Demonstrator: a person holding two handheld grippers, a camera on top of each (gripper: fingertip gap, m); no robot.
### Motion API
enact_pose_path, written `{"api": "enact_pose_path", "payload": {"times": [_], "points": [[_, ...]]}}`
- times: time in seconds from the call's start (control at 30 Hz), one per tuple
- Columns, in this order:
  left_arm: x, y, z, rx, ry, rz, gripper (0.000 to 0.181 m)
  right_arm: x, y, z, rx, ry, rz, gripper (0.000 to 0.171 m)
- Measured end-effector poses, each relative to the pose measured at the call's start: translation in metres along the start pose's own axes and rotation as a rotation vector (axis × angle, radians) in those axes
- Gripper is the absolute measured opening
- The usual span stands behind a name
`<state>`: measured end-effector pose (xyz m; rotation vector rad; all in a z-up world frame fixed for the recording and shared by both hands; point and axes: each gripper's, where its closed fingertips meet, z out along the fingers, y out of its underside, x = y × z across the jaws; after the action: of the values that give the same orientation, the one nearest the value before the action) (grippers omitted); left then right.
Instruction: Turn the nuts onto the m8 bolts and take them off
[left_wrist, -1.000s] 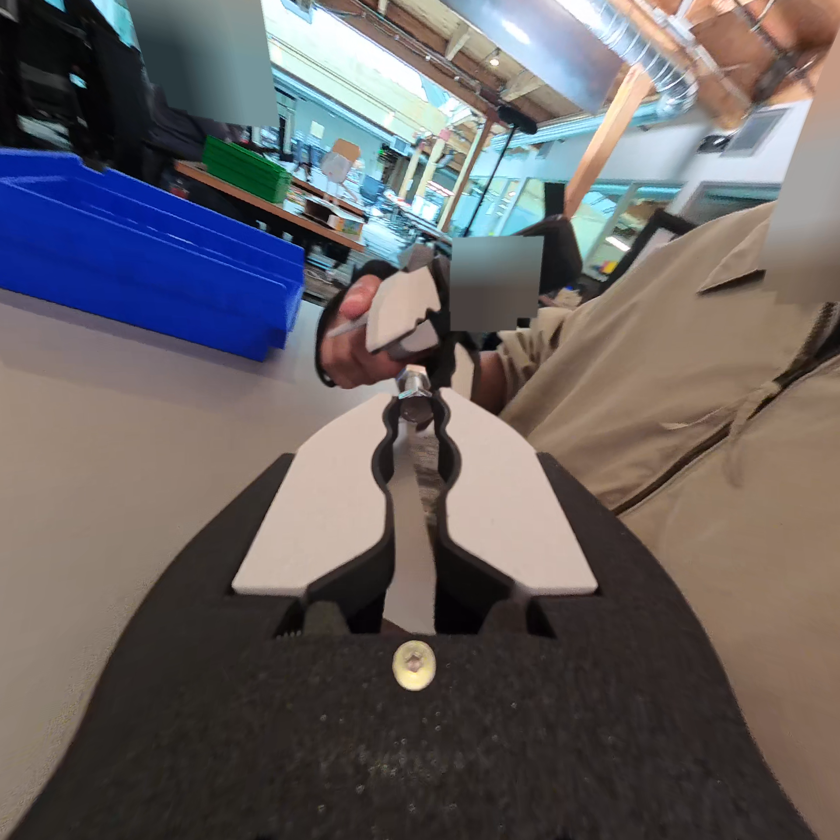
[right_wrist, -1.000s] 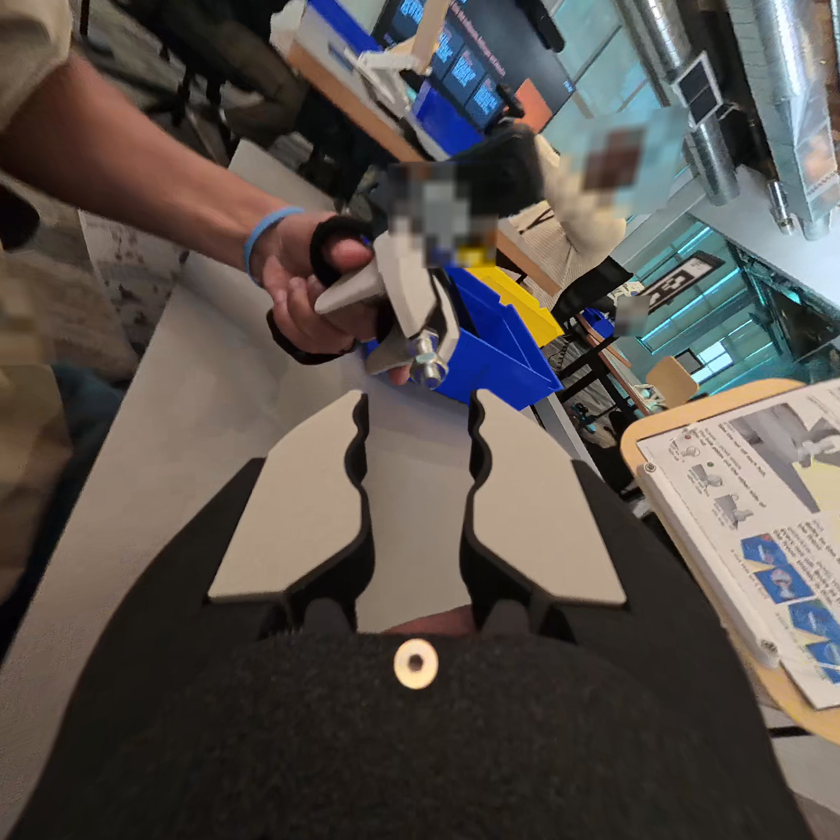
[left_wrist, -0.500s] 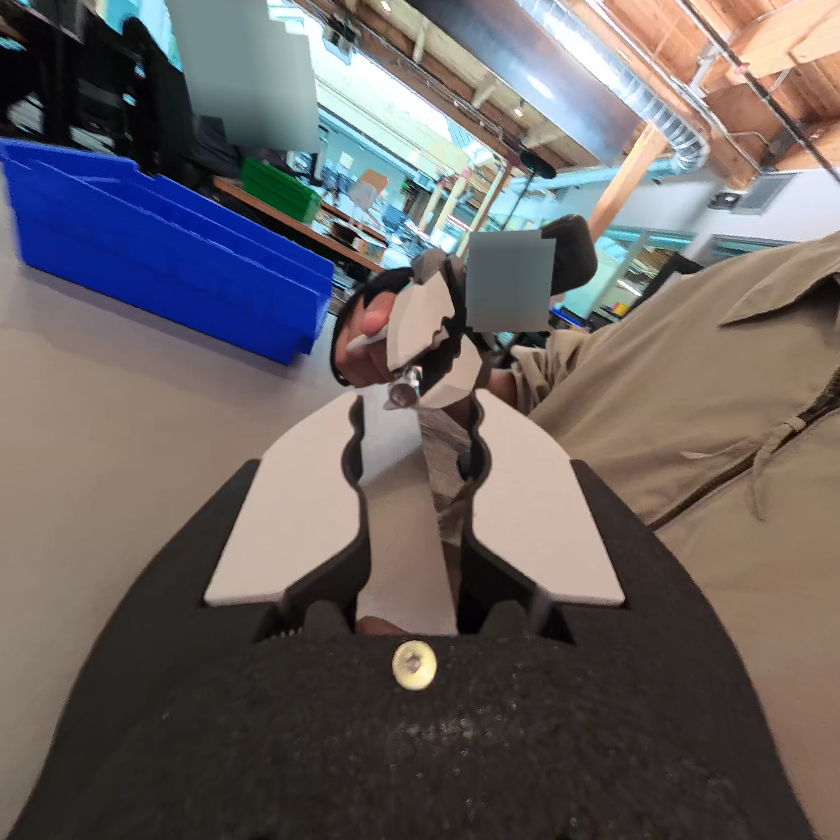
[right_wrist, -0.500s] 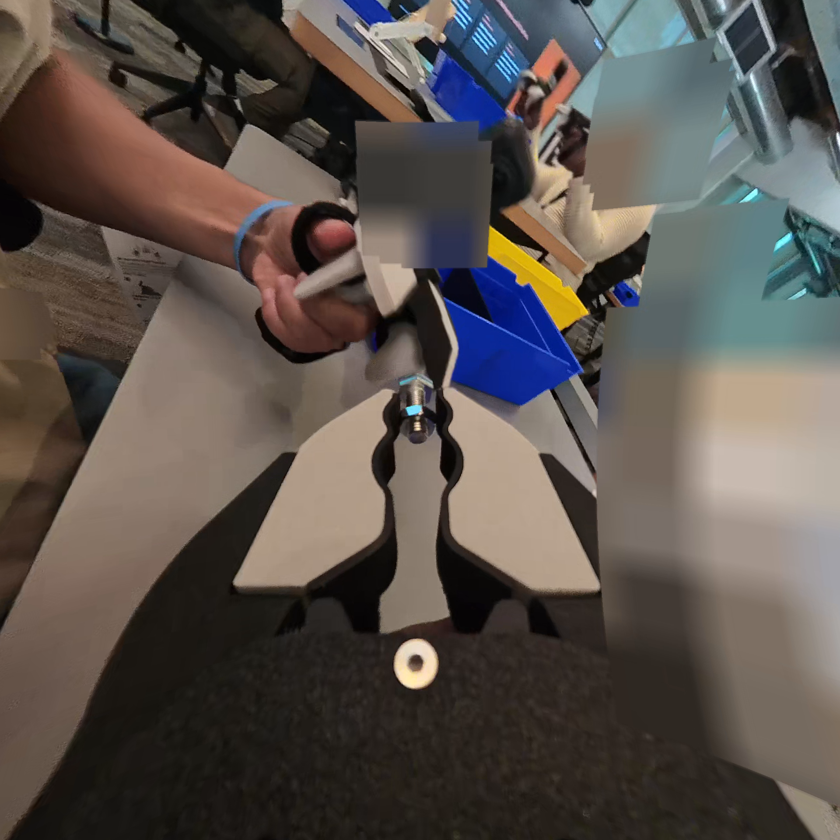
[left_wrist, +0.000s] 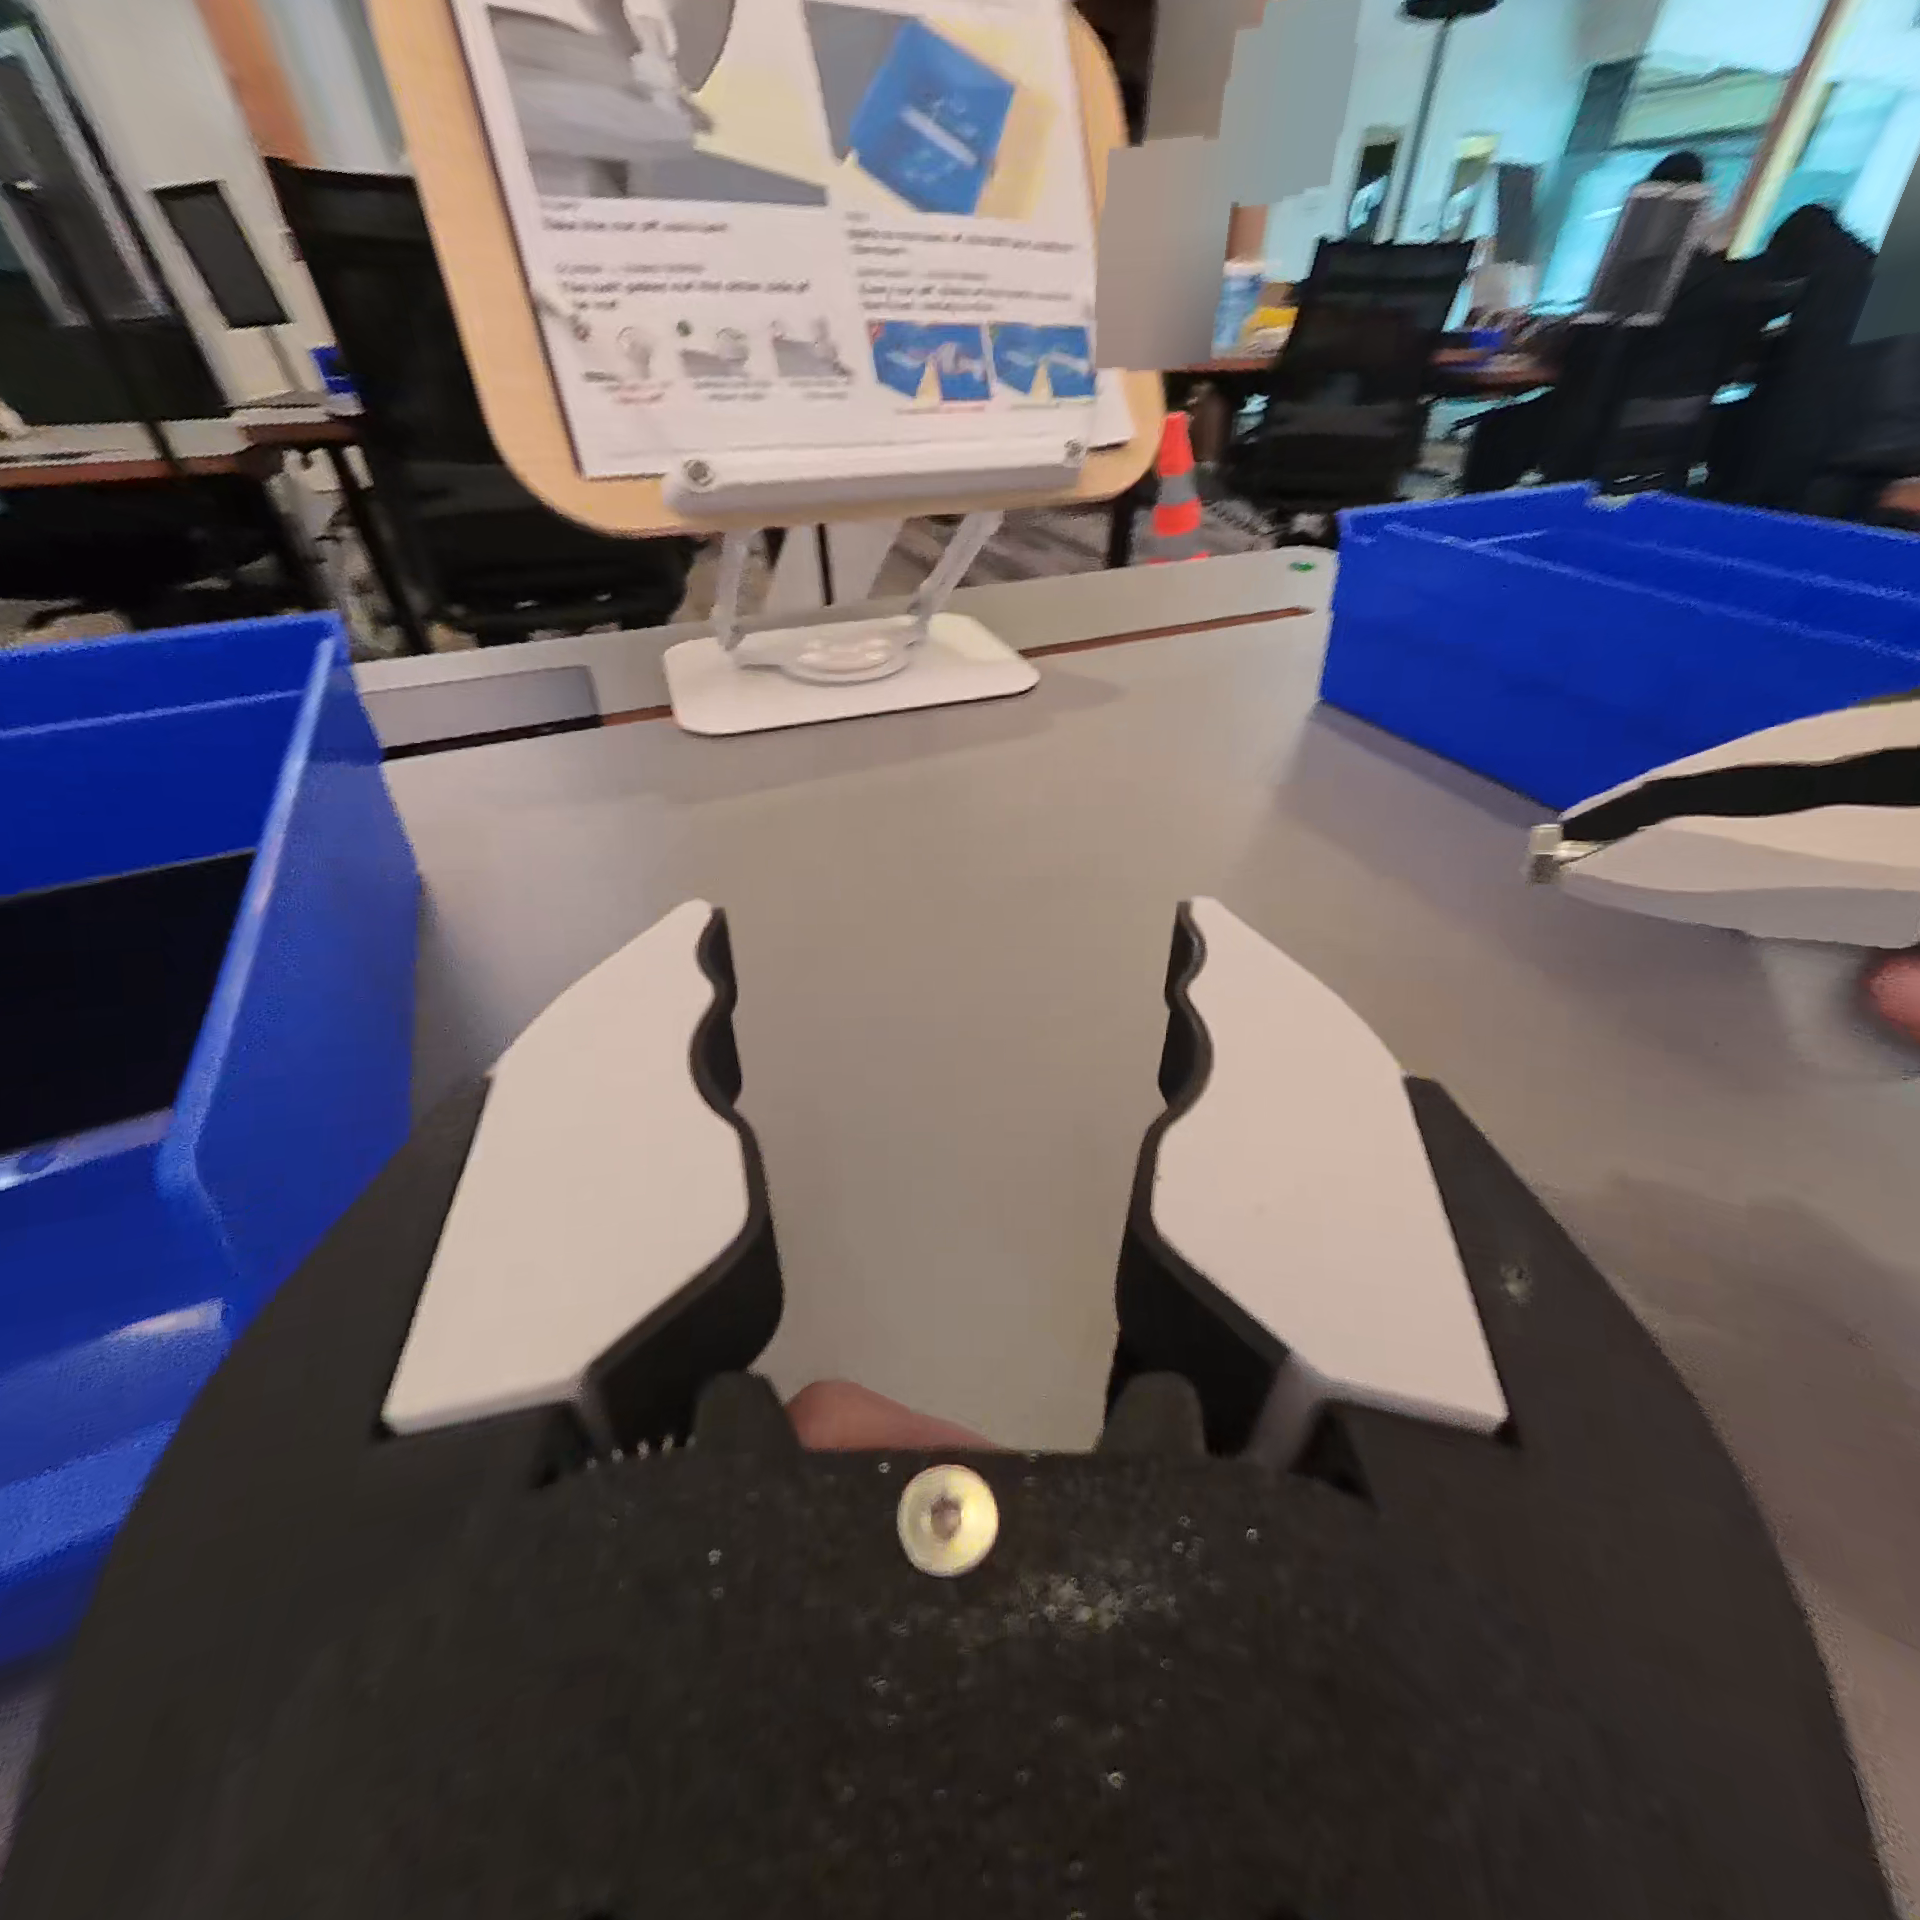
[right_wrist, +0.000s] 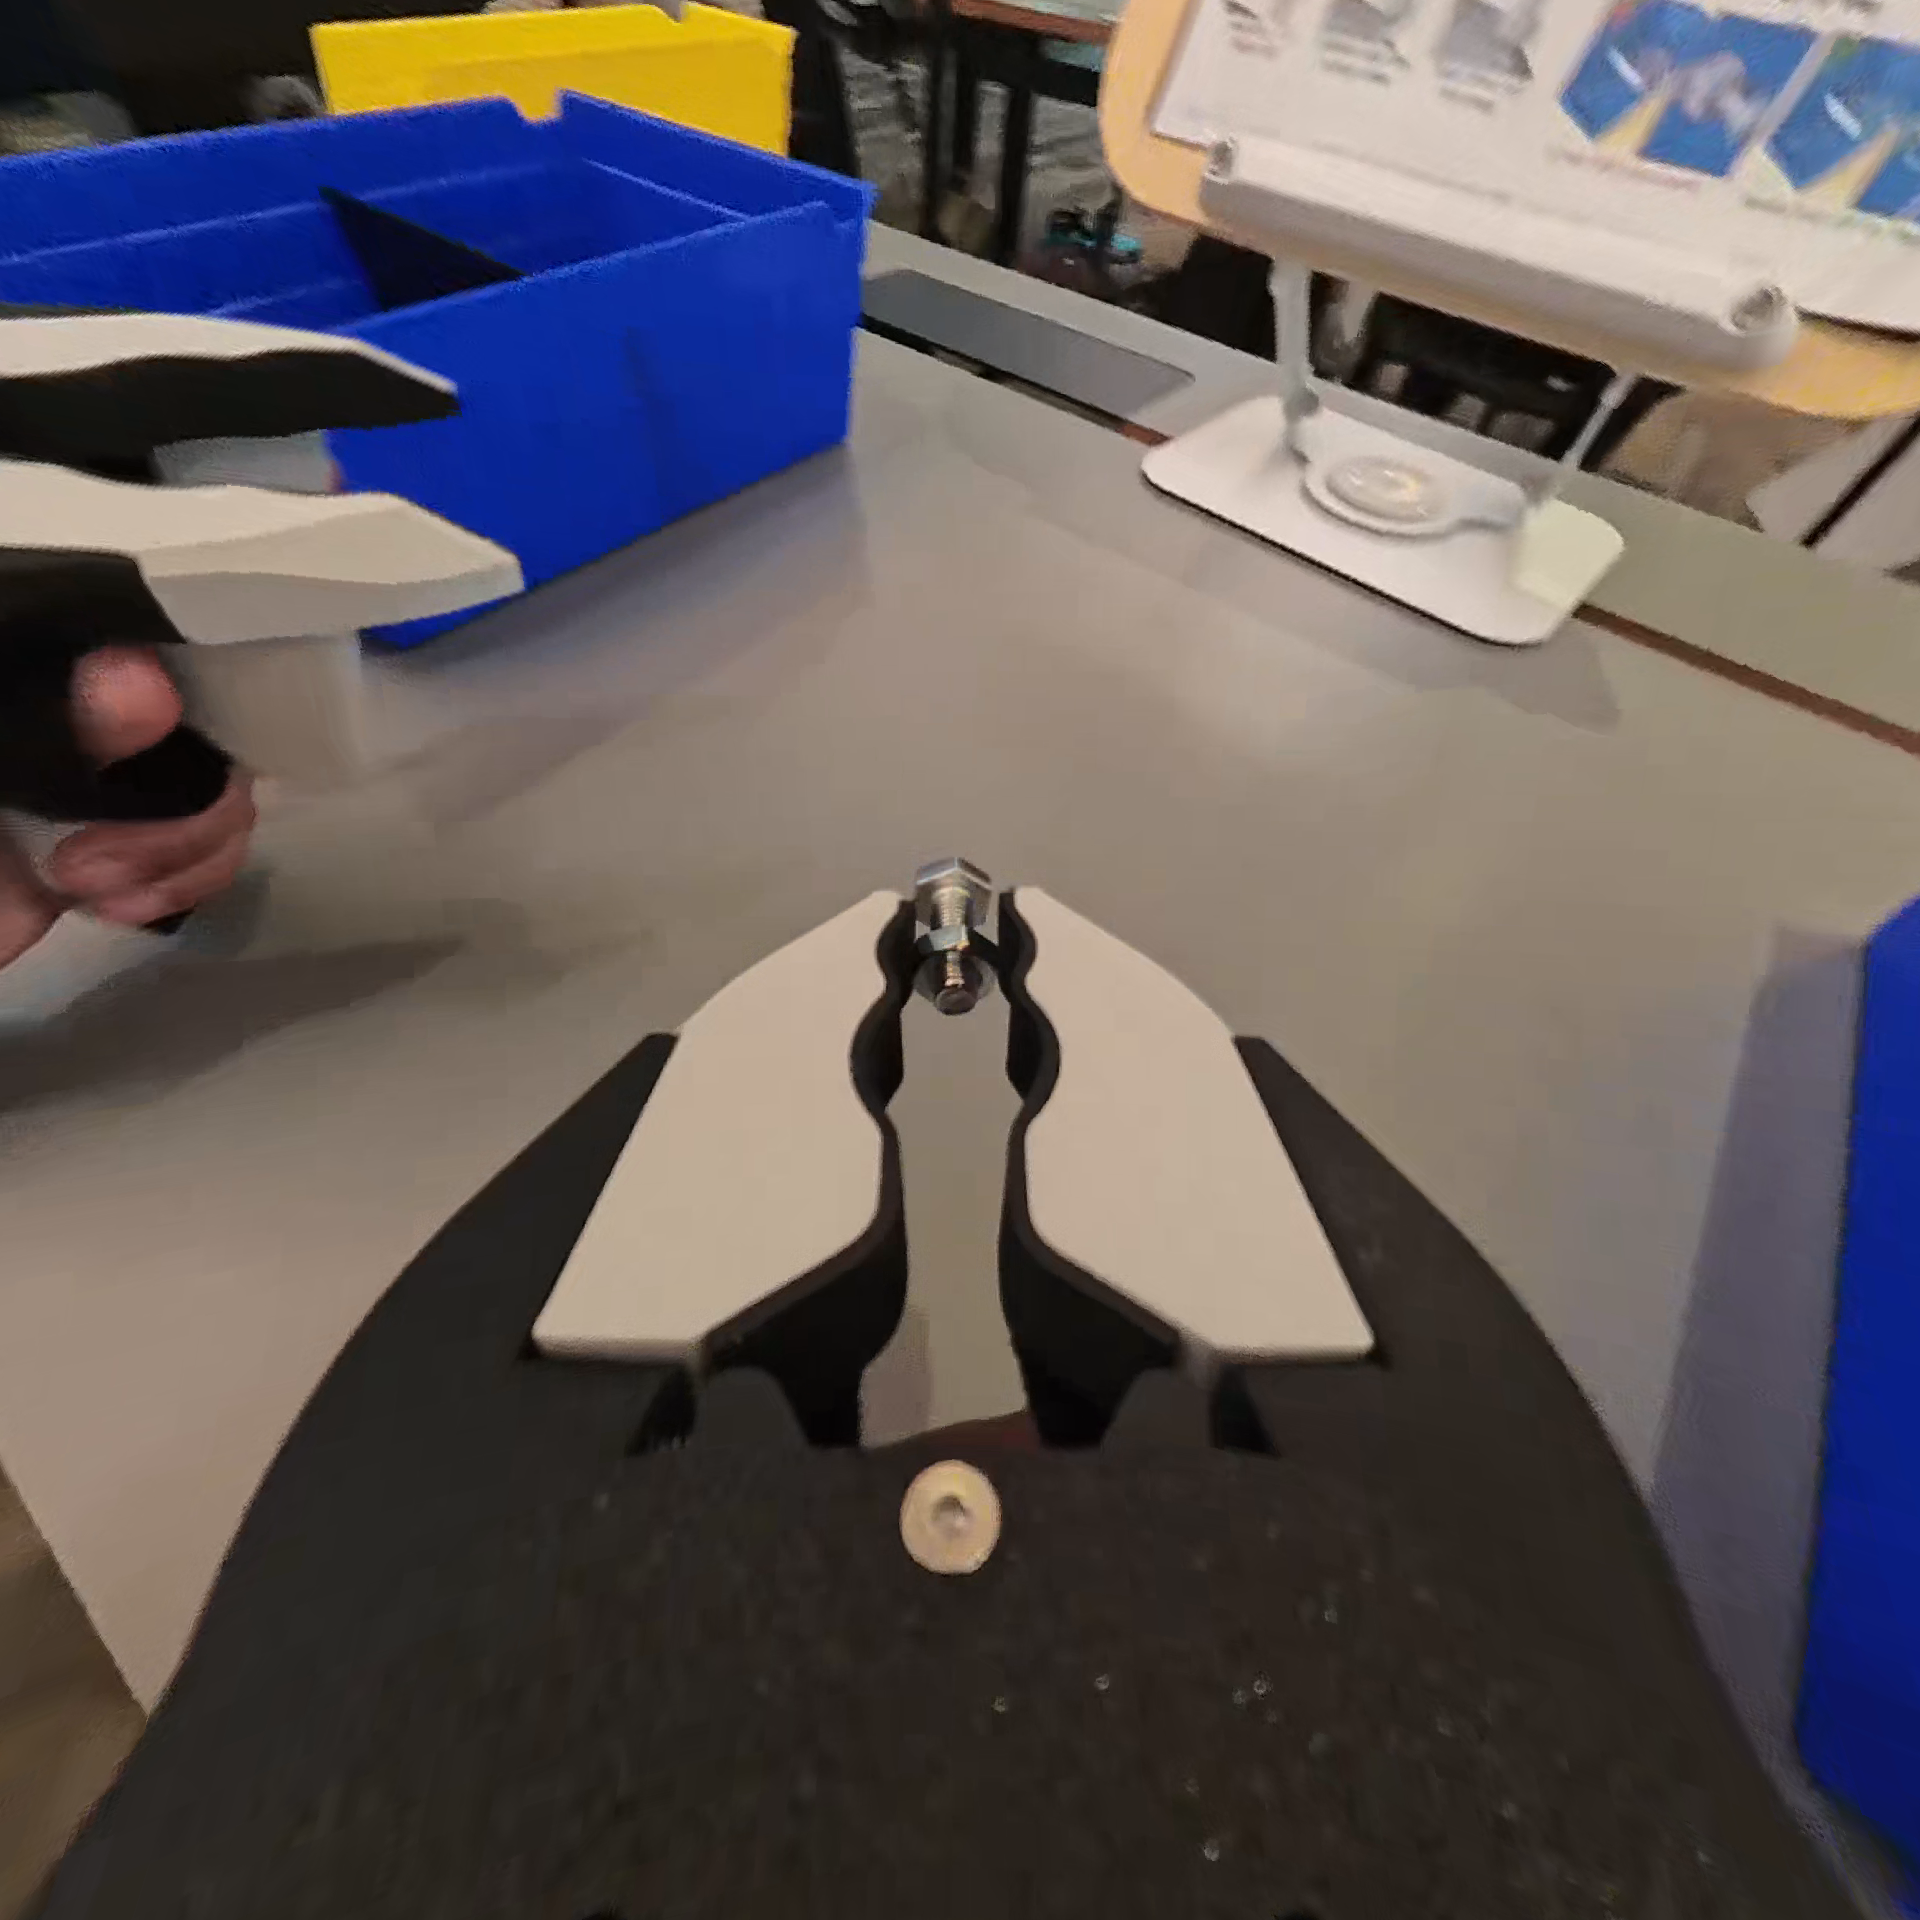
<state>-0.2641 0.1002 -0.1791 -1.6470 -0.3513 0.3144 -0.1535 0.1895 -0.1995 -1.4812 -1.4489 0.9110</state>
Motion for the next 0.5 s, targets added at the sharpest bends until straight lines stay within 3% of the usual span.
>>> {"api": "enact_pose_path", "payload": {"times": [0.4, 0.5], "points": [[0.013, 0.011, -0.001, -0.052, 0.037, -0.063, 0.080, 0.007, 0.012, -0.010, -0.005, 0.064, 0.021, 0.015], [0.016, 0.012, 0.000, -0.055, 0.064, -0.062, 0.079, 0.037, -0.006, -0.026, 0.015, 0.147, -0.007, 0.015]]}}
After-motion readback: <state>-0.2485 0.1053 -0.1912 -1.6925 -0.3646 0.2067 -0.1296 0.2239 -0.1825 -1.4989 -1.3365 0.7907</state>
